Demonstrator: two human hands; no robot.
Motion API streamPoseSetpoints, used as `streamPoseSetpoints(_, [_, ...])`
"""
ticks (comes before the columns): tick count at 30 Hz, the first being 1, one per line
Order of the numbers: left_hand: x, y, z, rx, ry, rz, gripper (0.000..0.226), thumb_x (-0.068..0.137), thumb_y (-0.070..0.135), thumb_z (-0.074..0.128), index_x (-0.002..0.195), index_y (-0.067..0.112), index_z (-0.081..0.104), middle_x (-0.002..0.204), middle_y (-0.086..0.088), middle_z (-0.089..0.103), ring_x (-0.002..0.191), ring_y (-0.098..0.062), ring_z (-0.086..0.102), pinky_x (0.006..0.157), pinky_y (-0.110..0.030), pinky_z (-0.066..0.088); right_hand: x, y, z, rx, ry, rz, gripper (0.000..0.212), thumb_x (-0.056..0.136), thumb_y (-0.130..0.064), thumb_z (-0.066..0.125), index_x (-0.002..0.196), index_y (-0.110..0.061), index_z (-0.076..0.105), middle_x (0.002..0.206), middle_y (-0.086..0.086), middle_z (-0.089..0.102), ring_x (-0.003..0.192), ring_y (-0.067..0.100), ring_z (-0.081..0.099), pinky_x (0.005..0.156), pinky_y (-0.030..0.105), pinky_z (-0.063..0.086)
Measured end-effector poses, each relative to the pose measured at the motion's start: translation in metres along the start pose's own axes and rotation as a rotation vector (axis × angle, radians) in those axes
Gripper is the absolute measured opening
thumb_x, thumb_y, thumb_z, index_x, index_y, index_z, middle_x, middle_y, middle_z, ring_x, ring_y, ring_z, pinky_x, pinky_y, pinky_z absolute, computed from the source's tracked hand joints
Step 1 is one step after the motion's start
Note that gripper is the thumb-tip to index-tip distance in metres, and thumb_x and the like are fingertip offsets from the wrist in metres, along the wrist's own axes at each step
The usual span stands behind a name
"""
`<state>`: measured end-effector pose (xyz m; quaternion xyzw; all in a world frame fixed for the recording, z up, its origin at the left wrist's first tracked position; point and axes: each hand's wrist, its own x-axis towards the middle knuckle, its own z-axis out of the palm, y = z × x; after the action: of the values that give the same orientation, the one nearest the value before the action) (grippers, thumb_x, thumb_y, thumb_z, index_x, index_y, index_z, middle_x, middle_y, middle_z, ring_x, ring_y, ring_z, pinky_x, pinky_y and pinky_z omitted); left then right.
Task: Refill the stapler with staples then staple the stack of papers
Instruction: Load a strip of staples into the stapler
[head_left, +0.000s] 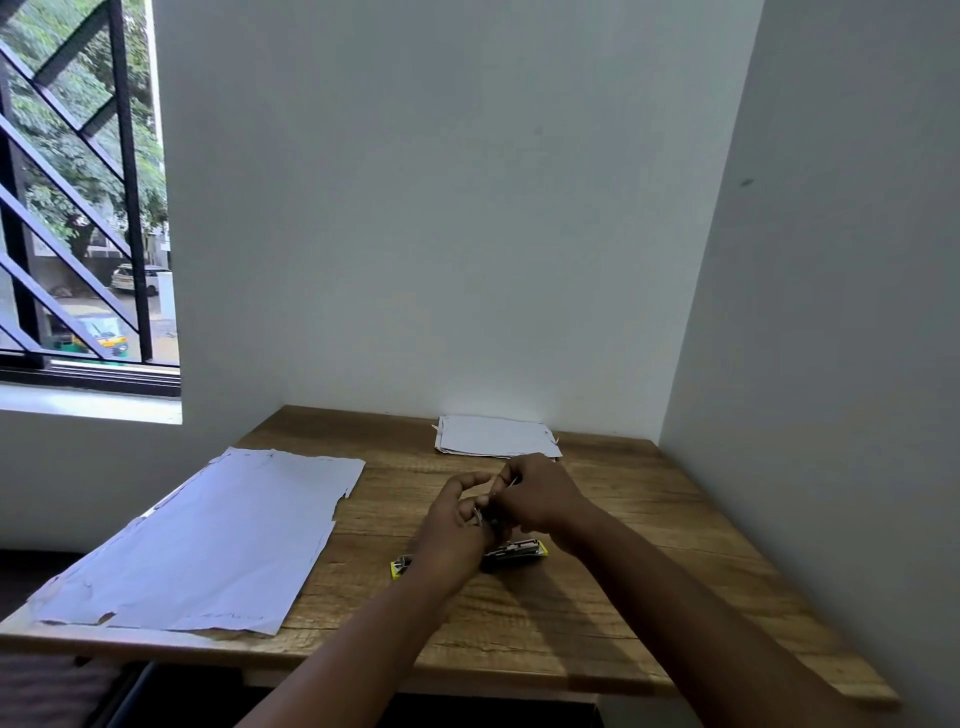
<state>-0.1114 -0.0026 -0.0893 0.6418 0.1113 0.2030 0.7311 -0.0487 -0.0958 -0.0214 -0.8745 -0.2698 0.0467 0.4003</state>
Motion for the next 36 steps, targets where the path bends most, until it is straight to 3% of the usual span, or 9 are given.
streamPoseSetpoints(3, [-0.001,0.000,0.001,-0.007,-0.001,0.001,0.055,0.081,-0.014,0.066,0.118,0.026,0.058,0.106,-0.003,0.075,0.101,-0.024,0.071,0.078,-0.039,0.058,0.000,0.000,-0.002,0.086,-0.023,0.023,0.007,0.082,-0.008,0.067,0.077,-0.008,0.061,0.078,0.013,0.065,0.064,0.019,0.058,0.055,0.027,0.047])
streamPoseSetpoints(8, [-0.004,0.000,0.002,-0.032,-0.011,-0.001,0.057,0.080,-0.016,0.064,0.119,0.025,0.058,0.105,-0.010,0.073,0.089,-0.020,0.072,0.064,-0.028,0.055,-0.003,0.003,-0.002,0.149,-0.062,0.033,0.007,0.076,0.001,0.069,0.081,-0.003,0.066,0.075,0.014,0.064,0.058,0.018,0.058,0.050,0.022,0.048])
streamPoseSetpoints(12, [-0.007,0.003,0.001,-0.052,-0.005,-0.004,0.056,0.080,-0.013,0.069,0.120,0.023,0.057,0.105,-0.006,0.075,0.098,-0.023,0.072,0.074,-0.036,0.060,0.001,0.008,-0.007,0.233,-0.076,0.035,0.005,0.081,-0.002,0.066,0.080,-0.006,0.063,0.065,0.005,0.064,0.043,0.005,0.058,0.040,0.015,0.044])
streamPoseSetpoints(15, [-0.010,0.008,0.000,-0.029,0.009,-0.006,0.055,0.082,-0.012,0.068,0.123,0.023,0.055,0.108,-0.008,0.074,0.101,-0.025,0.071,0.090,-0.047,0.058,0.009,0.011,-0.014,0.442,-0.096,0.085,0.013,0.081,0.003,0.065,0.074,-0.005,0.058,0.070,0.013,0.064,0.053,0.016,0.062,0.046,0.024,0.053])
streamPoseSetpoints(19, [-0.012,0.013,-0.002,-0.016,0.024,-0.024,0.057,0.083,-0.011,0.065,0.124,0.027,0.055,0.116,-0.008,0.070,0.104,-0.026,0.069,0.091,-0.050,0.056,0.018,0.026,-0.020,0.730,-0.036,0.296,0.017,0.084,0.011,0.046,0.073,0.000,0.054,0.064,0.016,0.057,0.051,0.019,0.055,0.041,0.022,0.045])
streamPoseSetpoints(24, [-0.006,0.015,-0.010,-0.071,0.058,-0.052,0.054,0.083,-0.009,0.065,0.123,0.026,0.056,0.108,-0.005,0.073,0.090,-0.019,0.075,0.085,-0.043,0.060,0.018,0.042,-0.013,0.685,0.045,0.443,0.007,0.088,-0.006,0.050,0.084,-0.003,0.055,0.069,0.010,0.048,0.057,0.016,0.043,0.049,0.025,0.034])
streamPoseSetpoints(29, [-0.004,0.019,-0.009,-0.074,0.023,-0.070,0.055,0.090,-0.013,0.051,0.128,0.026,0.053,0.113,-0.006,0.068,0.092,-0.019,0.074,0.073,-0.030,0.062,0.012,0.038,-0.005,0.655,-0.081,0.478,0.021,0.095,-0.010,0.045,0.087,-0.003,0.063,0.070,0.009,0.054,0.059,0.014,0.046,0.051,0.023,0.035])
streamPoseSetpoints(33, [-0.005,0.022,-0.006,-0.021,0.015,-0.083,0.055,0.098,-0.003,0.043,0.140,0.032,0.043,0.128,-0.007,0.058,0.107,-0.028,0.067,0.091,-0.044,0.058,0.007,0.026,0.003,0.593,-0.086,0.428,0.028,0.096,-0.006,0.041,0.082,-0.004,0.066,0.063,0.006,0.056,0.053,0.011,0.047,0.043,0.019,0.035])
streamPoseSetpoints(36, [-0.004,0.020,-0.010,0.022,-0.006,-0.088,0.074,0.090,-0.014,0.041,0.146,0.034,0.034,0.142,-0.006,0.048,0.116,-0.029,0.061,0.100,-0.048,0.052,0.006,0.020,0.010,0.508,-0.077,0.394,0.030,0.096,-0.006,0.039,0.080,-0.003,0.063,0.065,0.008,0.057,0.053,0.014,0.047,0.048,0.022,0.034])
